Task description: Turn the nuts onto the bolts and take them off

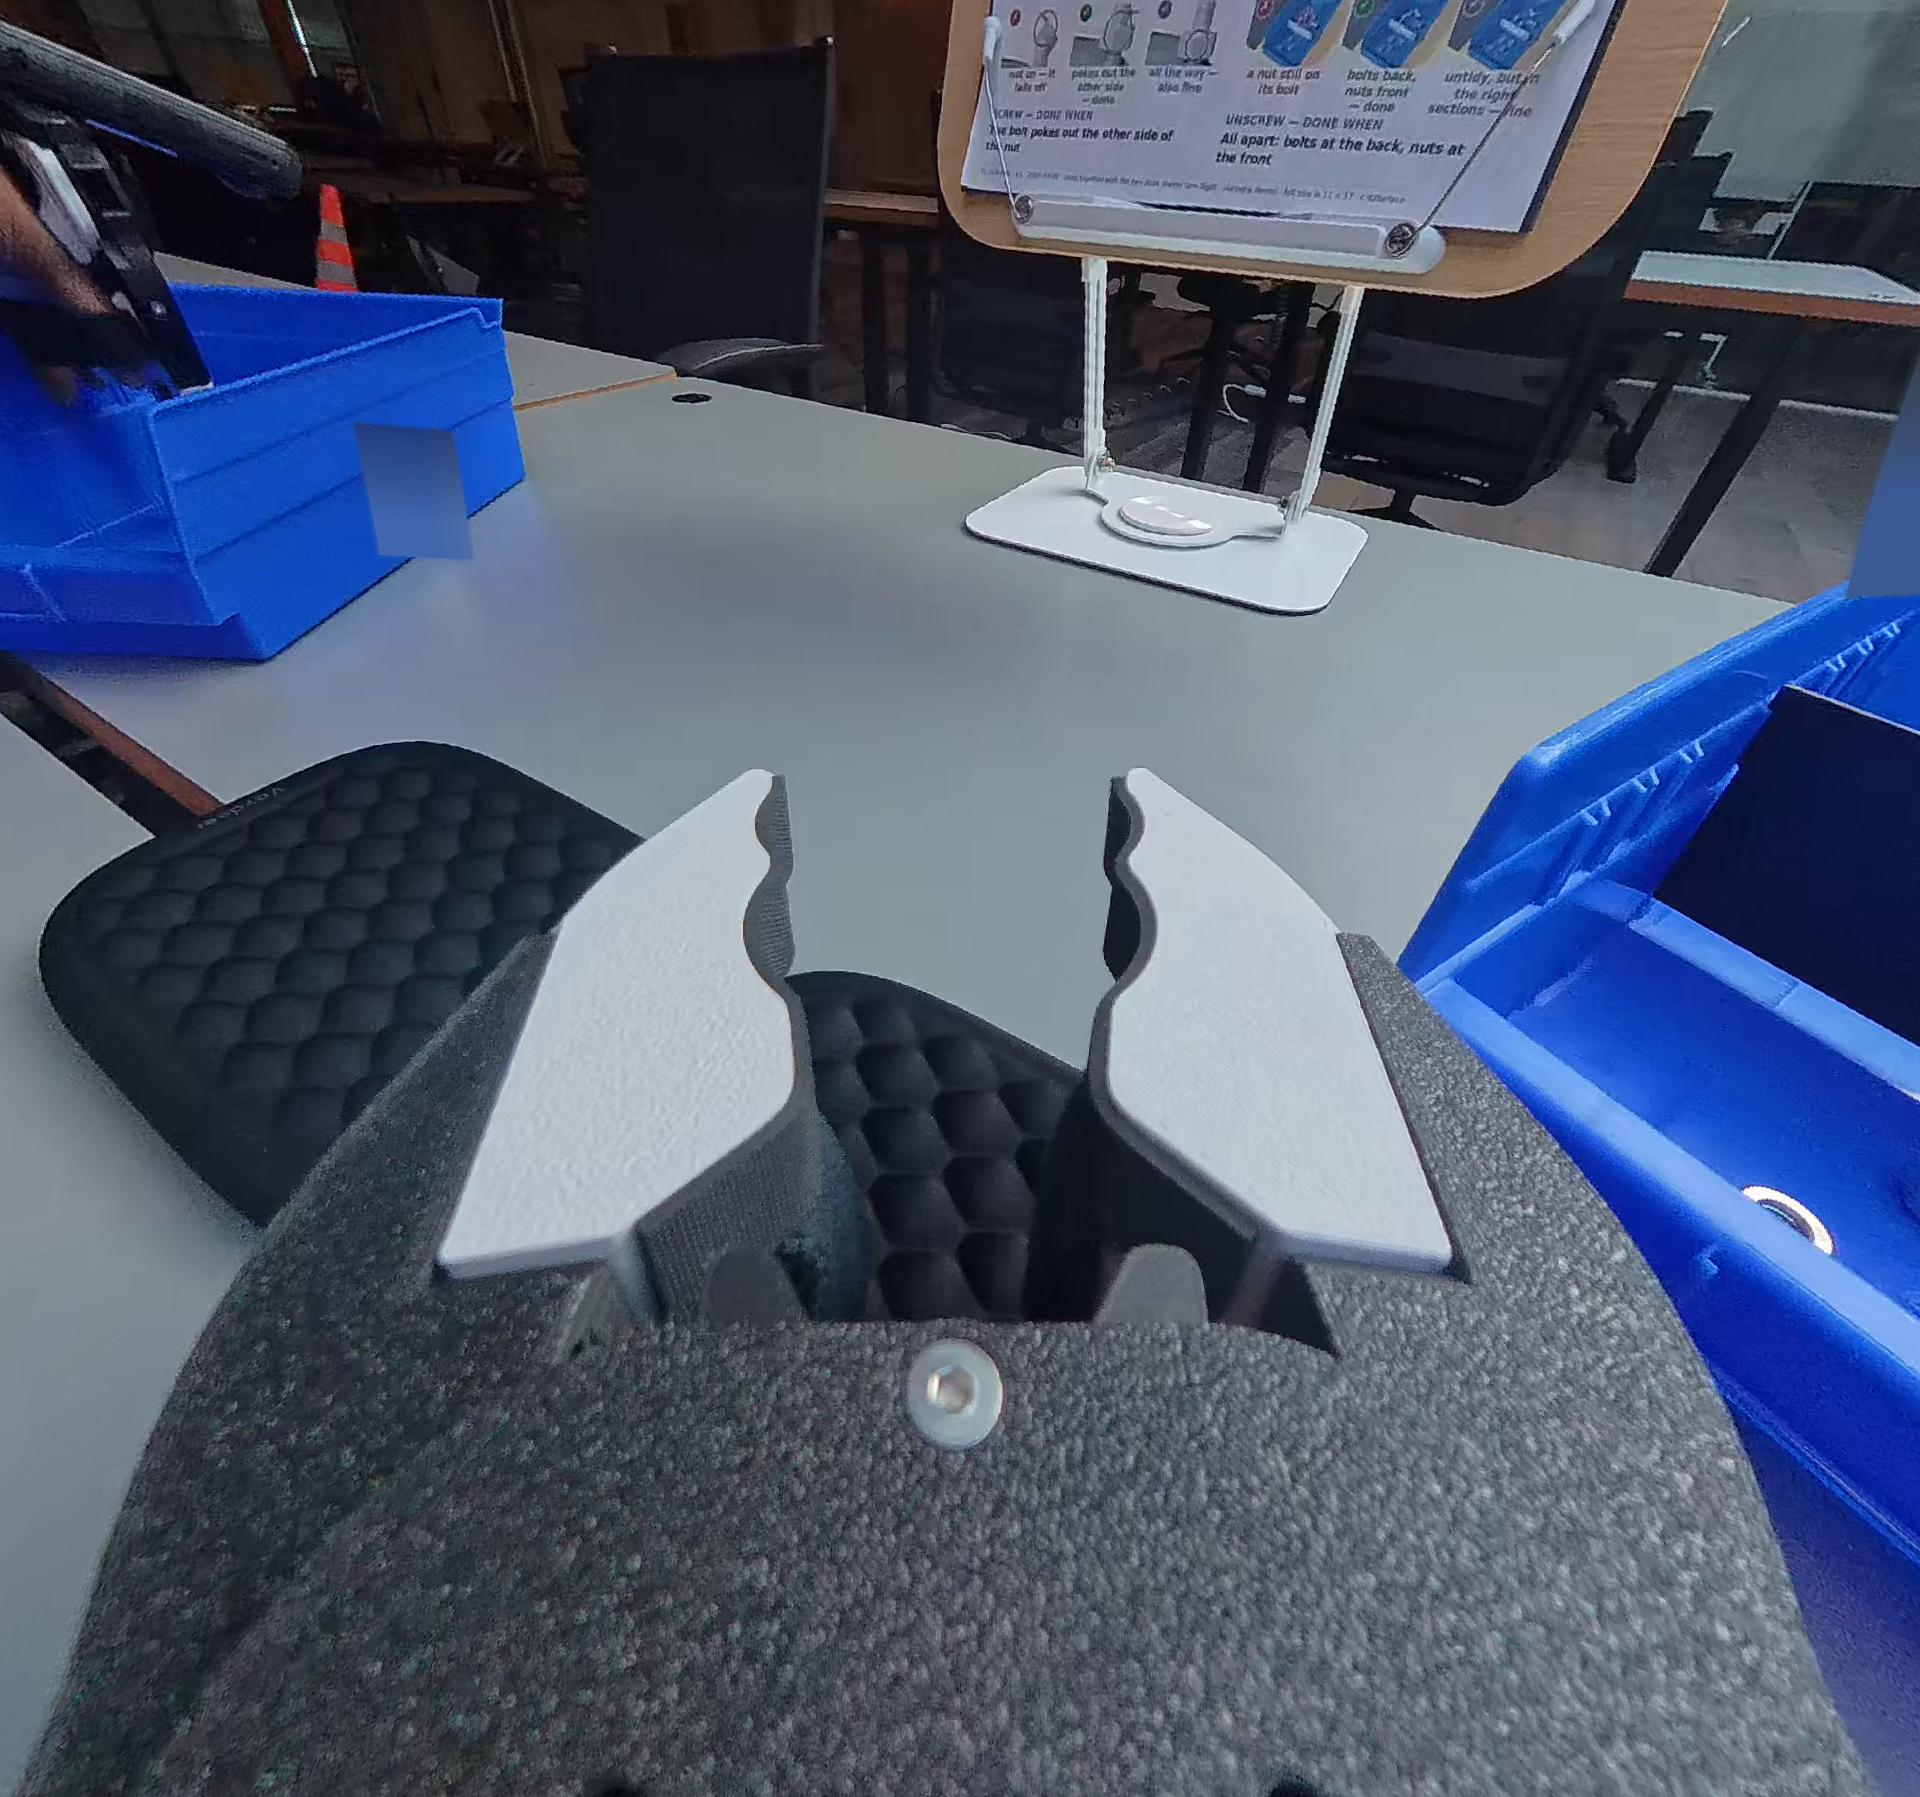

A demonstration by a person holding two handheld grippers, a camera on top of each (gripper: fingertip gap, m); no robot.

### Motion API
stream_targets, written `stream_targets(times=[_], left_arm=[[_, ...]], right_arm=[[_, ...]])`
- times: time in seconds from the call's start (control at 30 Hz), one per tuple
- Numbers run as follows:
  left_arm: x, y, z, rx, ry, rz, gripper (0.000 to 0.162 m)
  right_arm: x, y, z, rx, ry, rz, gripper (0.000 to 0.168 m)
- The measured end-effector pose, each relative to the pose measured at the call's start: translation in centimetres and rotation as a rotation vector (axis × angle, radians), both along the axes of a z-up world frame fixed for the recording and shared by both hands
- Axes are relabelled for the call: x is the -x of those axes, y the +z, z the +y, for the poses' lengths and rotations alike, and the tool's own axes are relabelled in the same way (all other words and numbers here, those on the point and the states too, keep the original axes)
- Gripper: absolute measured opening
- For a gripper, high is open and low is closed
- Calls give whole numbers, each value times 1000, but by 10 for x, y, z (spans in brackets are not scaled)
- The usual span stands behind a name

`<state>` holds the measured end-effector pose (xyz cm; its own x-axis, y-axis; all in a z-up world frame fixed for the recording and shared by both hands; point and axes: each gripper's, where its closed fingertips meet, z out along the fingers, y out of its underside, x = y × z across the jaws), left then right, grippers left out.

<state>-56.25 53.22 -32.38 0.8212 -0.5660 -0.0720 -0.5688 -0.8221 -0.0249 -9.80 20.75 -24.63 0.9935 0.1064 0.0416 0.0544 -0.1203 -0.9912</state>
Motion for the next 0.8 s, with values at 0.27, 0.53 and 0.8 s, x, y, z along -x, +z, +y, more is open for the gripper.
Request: stream_targets(times=[0.27, 0.53, 0.8], left_arm=[[-5, -3, -15, 61, -51, -40, 17], [-61, 75, -28, -138, -284, -95, 17], [-214, 107, -112, -213, -797, -173, 17]], right_arm=[[-3, 0, 0, -2, -4, 29, 57], [-1, -4, 2, 29, 4, 24, 57], [1, -5, 3, 36, 11, 7, 56]])
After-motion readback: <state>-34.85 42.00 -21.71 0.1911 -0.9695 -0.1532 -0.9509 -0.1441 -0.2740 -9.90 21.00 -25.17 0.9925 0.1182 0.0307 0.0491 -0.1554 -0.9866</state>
